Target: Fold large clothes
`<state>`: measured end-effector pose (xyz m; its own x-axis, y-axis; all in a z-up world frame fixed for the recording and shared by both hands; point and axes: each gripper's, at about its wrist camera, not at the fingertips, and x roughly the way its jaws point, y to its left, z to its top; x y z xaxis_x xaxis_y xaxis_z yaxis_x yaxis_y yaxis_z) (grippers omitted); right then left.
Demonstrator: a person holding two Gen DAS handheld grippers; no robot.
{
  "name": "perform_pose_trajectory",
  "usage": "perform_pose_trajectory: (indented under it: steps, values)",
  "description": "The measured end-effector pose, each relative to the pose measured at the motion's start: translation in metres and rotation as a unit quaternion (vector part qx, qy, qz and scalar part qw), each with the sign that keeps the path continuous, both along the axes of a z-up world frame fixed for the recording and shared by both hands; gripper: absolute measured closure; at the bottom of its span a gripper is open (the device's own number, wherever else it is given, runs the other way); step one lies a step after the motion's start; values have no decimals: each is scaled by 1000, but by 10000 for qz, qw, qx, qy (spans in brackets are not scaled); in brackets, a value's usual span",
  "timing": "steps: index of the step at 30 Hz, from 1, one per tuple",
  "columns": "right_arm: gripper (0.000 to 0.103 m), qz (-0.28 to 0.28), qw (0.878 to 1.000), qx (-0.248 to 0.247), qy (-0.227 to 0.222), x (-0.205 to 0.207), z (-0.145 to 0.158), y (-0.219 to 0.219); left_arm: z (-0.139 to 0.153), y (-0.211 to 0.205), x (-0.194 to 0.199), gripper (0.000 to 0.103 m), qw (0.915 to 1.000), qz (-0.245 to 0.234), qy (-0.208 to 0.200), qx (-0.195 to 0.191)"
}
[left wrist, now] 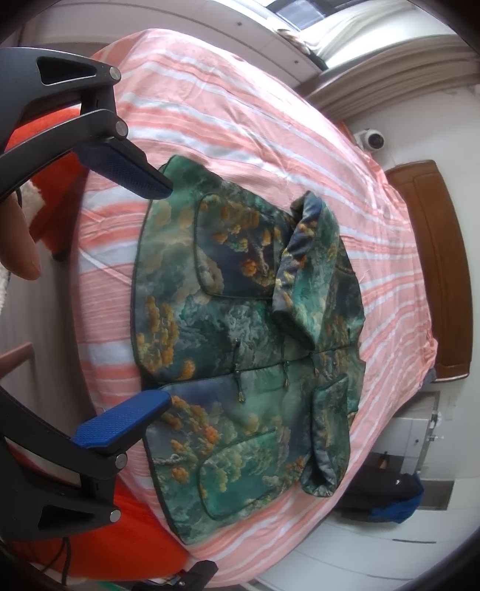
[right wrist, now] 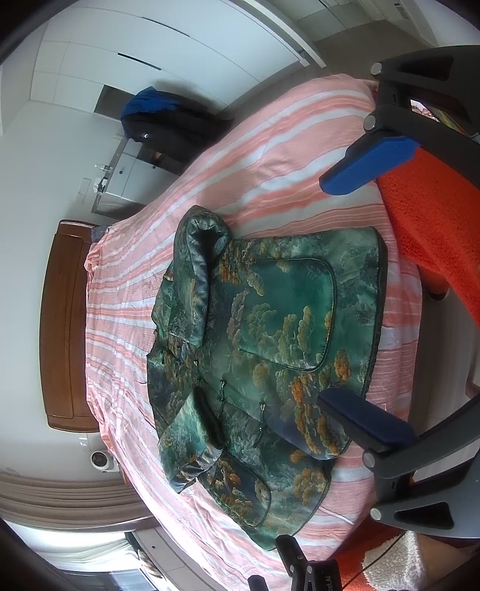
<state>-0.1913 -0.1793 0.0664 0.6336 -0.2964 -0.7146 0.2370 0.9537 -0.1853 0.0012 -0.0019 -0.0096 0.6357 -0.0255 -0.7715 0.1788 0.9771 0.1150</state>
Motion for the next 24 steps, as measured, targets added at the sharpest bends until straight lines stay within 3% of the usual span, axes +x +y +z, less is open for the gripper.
perform_pose_trajectory:
  steps: [16,20,24]
  values:
    - [0,43,10000,51,-2,1,-3,5,-8,6,6,0,9999,43,112,-55]
    - [0,73,9999,150,-41,0,-3,5,-15,37,28,0,9986,256,333,-319]
    - [0,122,9992,358,-101,0,-4,-5,-26,111,83,0,9951,639,463,-598]
